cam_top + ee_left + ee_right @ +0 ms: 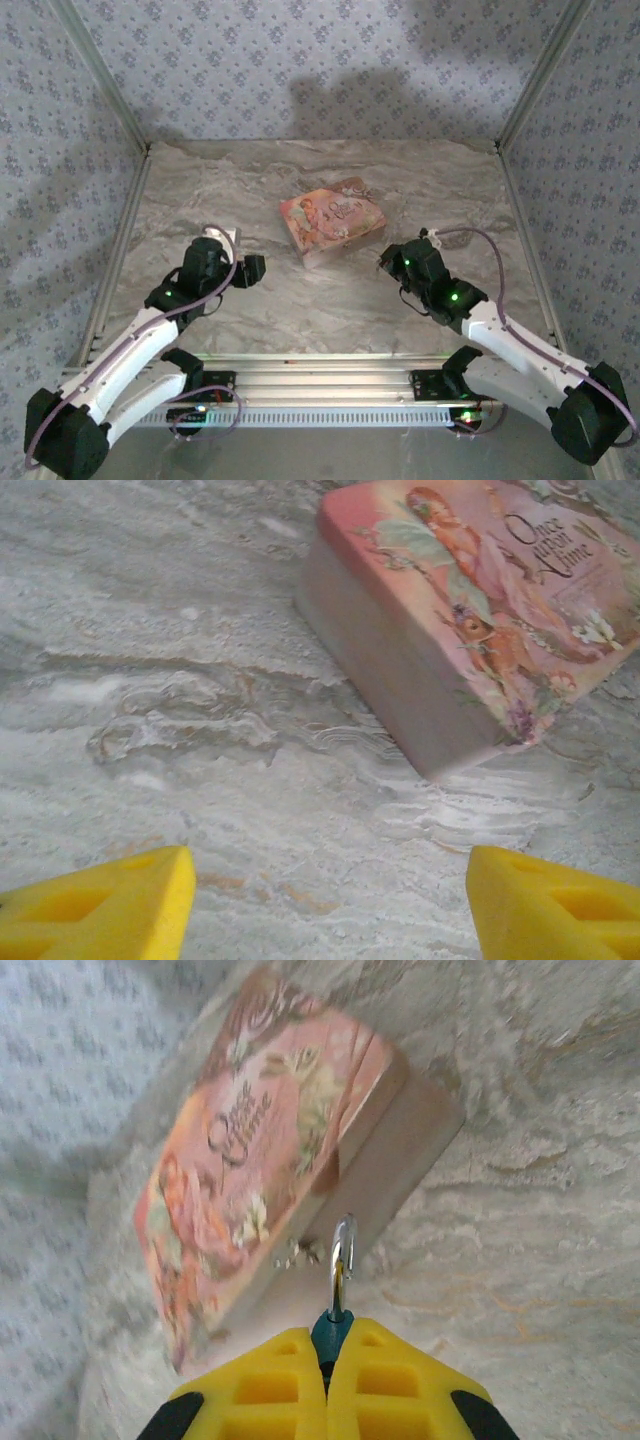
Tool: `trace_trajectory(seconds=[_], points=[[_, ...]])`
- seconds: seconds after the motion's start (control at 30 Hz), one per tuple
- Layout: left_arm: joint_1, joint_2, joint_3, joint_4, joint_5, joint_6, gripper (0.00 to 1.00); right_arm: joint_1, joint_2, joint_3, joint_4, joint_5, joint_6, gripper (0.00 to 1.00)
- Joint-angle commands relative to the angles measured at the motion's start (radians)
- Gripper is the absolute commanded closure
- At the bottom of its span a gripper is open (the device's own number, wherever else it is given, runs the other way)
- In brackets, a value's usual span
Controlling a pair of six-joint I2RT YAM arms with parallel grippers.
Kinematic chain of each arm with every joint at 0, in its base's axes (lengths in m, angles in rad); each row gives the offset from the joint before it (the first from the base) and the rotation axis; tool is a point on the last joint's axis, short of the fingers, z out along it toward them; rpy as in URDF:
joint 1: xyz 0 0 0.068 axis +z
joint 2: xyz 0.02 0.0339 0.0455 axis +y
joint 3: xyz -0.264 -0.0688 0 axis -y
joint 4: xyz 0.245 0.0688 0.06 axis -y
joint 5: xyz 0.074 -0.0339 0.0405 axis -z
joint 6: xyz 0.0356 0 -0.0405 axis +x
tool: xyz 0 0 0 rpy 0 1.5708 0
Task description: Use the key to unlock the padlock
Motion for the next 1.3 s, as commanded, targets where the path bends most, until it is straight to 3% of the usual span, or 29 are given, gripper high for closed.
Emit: trace_trajectory(seconds=[0.0, 0.17, 0.5, 0.73, 0.97, 1.1, 1.27], points=[[0.031, 0.006, 0.058, -0.134, 0.015, -0.005, 0.24, 0.001, 0.030, 0.039, -0.029, -0.171, -0.159, 1.00], [0.085, 0.033, 0.091, -0.229, 0.038, -0.059, 0.22, 0.130, 0.171, 0.088, 0.054, -0.195, -0.193, 1.00], [0.180, 0.029, 0.072, -0.313, 0.069, -0.137, 0.19, 0.327, 0.680, 0.387, 0.223, -0.337, -0.218, 1.00], [0.250, -0.091, 0.036, -0.346, -0.030, -0.191, 0.17, 0.350, 1.050, 0.815, 0.036, -0.459, -0.313, 1.00], [0.270, -0.191, 0.000, -0.346, -0.067, -0.199, 0.16, 0.321, 1.314, 1.162, -0.208, -0.463, -0.454, 0.99], [0.272, -0.191, -0.020, -0.318, -0.064, -0.199, 0.15, 0.289, 1.401, 1.276, -0.258, -0.464, -0.453, 0.93], [0.272, -0.188, -0.027, -0.274, -0.061, -0.179, 0.15, 0.279, 1.425, 1.418, -0.382, -0.419, -0.559, 0.57]])
